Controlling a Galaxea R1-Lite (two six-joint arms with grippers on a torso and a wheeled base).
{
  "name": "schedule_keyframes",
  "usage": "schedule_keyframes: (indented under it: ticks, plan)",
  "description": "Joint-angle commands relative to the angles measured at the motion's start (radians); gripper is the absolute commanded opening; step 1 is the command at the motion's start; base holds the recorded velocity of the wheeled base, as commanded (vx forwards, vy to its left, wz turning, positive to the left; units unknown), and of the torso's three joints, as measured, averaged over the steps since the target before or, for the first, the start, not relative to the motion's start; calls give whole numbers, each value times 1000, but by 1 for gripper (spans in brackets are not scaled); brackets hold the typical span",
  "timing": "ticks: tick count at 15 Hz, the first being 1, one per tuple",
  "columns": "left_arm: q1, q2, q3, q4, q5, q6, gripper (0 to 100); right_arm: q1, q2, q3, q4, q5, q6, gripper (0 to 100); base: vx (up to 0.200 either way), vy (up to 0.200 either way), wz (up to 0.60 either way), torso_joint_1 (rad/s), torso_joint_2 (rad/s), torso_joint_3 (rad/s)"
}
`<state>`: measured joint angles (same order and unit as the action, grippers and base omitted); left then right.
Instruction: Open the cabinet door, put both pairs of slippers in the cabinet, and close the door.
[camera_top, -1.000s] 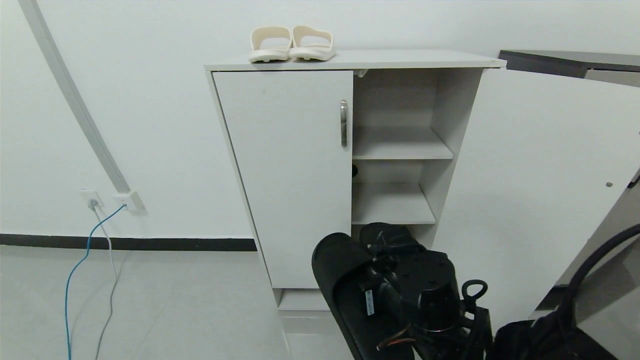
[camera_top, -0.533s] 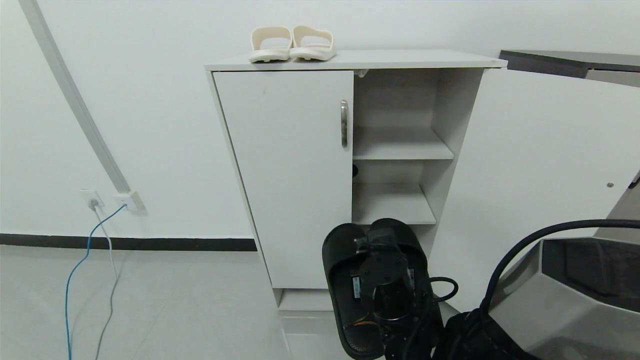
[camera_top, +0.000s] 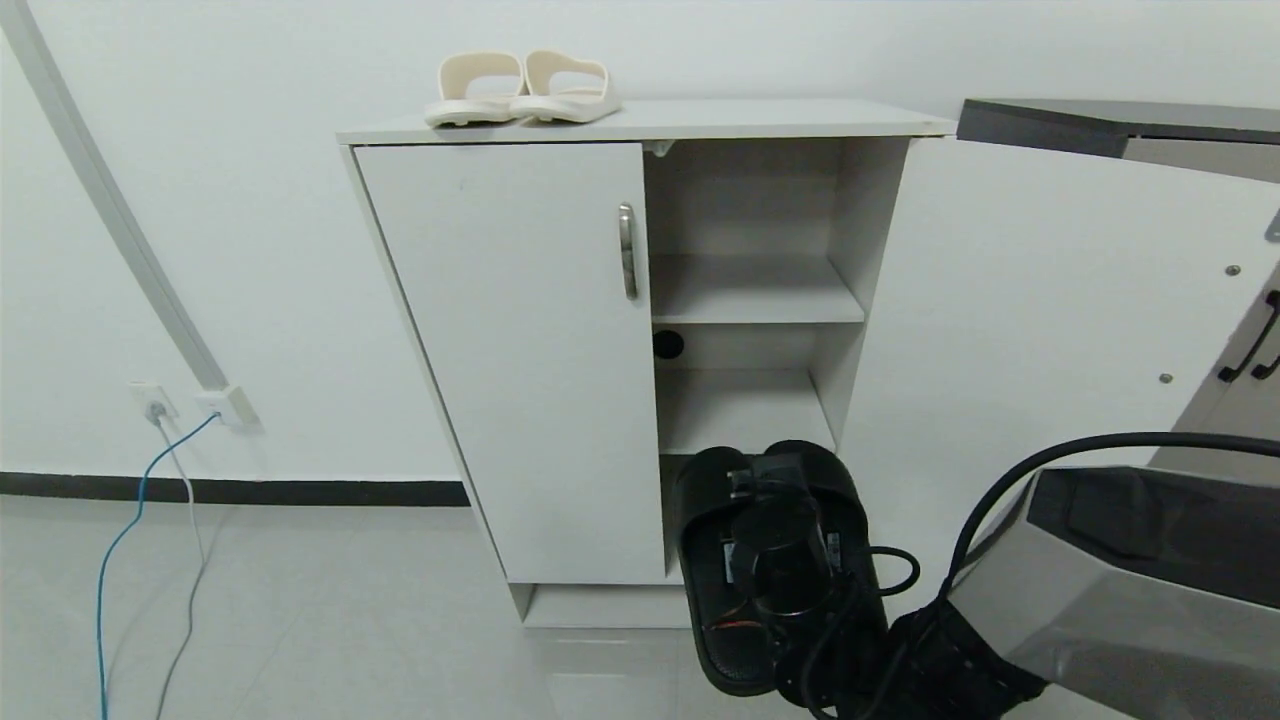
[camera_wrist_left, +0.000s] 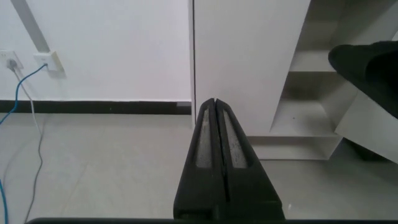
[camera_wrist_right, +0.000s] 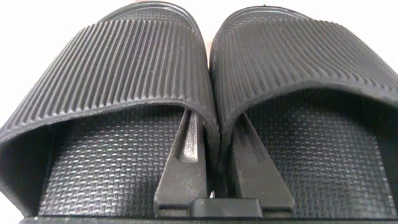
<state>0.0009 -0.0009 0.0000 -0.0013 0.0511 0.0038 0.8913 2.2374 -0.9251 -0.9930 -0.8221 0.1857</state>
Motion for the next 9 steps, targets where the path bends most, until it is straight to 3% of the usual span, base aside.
schedule_keyframes:
  ticks: [1,9]
  plan:
    - [1,2,0,1,1,1,0,-5,18,-11,-6,3,0,0,0,0,0,0,0,0]
    - [1,2,0,1,1,1,0,-61,67,-63,-15,32,81,0,0,0,0,0,0,0]
